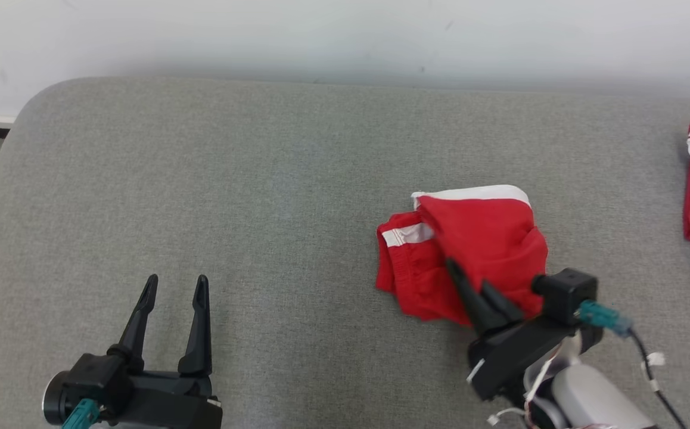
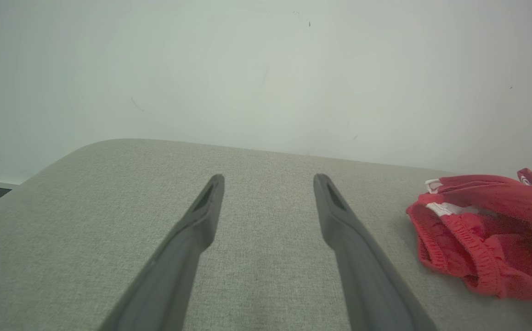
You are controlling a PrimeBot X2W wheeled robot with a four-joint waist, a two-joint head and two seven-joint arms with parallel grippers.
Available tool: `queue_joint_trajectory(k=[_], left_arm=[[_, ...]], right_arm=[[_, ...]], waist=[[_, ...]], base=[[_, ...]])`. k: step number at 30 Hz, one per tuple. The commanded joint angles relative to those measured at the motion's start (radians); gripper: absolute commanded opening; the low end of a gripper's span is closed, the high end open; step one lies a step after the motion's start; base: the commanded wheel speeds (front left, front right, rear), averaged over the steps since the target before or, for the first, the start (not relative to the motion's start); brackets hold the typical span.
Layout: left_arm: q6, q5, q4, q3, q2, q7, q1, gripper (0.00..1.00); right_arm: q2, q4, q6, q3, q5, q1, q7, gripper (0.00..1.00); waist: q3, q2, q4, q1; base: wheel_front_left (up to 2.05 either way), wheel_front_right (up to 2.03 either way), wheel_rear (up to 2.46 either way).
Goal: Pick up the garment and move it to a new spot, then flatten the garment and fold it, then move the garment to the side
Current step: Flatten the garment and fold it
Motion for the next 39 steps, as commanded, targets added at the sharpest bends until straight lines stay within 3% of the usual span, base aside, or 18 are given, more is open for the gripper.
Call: queue_joint_trajectory(k=[1, 7, 8, 9, 17, 22, 29, 30, 31, 32, 39], left_arm=[[0.001, 0.010, -0.001, 0.000, -0.005, -0.003, -0.018, 1.00], [0.001, 0.006, 0.006, -0.002, -0.011, -0.003, -0.033, 1.00], [0.001, 0.005, 0.009, -0.001, -0.014, -0.003, -0.037, 1.00], [0.001, 0.006, 0.009, 0.000, -0.015, -0.003, -0.036, 1.00], [0.001, 0.011, 0.008, 0.010, -0.017, -0.003, -0.024, 1.00], [0.001, 0.013, 0.007, 0.014, -0.013, -0.003, -0.017, 1.00], [0.001, 0.015, 0.003, 0.008, -0.011, -0.003, -0.007, 1.00], [0.001, 0.015, 0.004, 0.006, -0.011, -0.003, -0.006, 1.00], [0.001, 0.014, 0.005, 0.005, -0.009, -0.003, -0.007, 1.00], [0.001, 0.014, 0.007, 0.005, -0.007, -0.003, -0.007, 1.00], [0.001, 0.015, 0.013, -0.006, 0.001, -0.003, -0.013, 1.00]], right_arm=[[0.024, -0.011, -0.003, -0.002, -0.018, 0.025, 0.012, 0.00], [0.102, 0.031, -0.003, 0.005, -0.070, 0.049, 0.018, 0.00], [0.118, 0.055, -0.003, 0.011, -0.088, 0.041, 0.005, 0.72], [0.124, 0.066, -0.003, 0.015, -0.093, 0.036, -0.001, 1.00], [0.091, 0.056, -0.003, -0.045, -0.103, 0.010, -0.088, 1.00], [0.053, 0.016, -0.003, -0.162, -0.101, 0.025, -0.128, 1.00], [0.032, 0.051, -0.003, -0.315, -0.150, 0.064, -0.150, 1.00], [0.032, 0.063, -0.003, -0.330, -0.158, 0.067, -0.152, 0.86], [0.031, 0.075, -0.003, -0.334, -0.168, 0.069, -0.153, 0.34], [0.032, 0.086, -0.003, -0.337, -0.181, 0.069, -0.155, 0.00], [0.068, 0.148, -0.003, -0.301, -0.246, 0.043, -0.161, 0.00]], waist=[[0.008, -0.0001, 0.009, 0.0000], [0.017, -0.0001, 0.020, 0.0000], [0.018, -0.0001, 0.022, 0.0000], [0.017, -0.0001, 0.022, 0.0000], [0.014, -0.0001, 0.009, 0.0000], [0.009, -0.0001, -0.005, 0.0000], [0.007, -0.0001, -0.006, 0.0000], [0.006, -0.0001, -0.004, 0.0000], [0.006, -0.0001, -0.002, 0.0000], [0.006, -0.0001, -0.001, 0.0000], [0.009, -0.0001, 0.012, 0.0000]], base=[[0.00, 0.00, 0.00], [0.00, 0.00, 0.00], [0.00, 0.00, 0.00], [0.00, 0.00, 0.00], [0.00, 0.00, 0.00], [0.00, 0.00, 0.00], [0.00, 0.00, 0.00], [0.00, 0.00, 0.00], [0.00, 0.00, 0.00], [0.00, 0.00, 0.00], [0.00, 0.00, 0.00]])
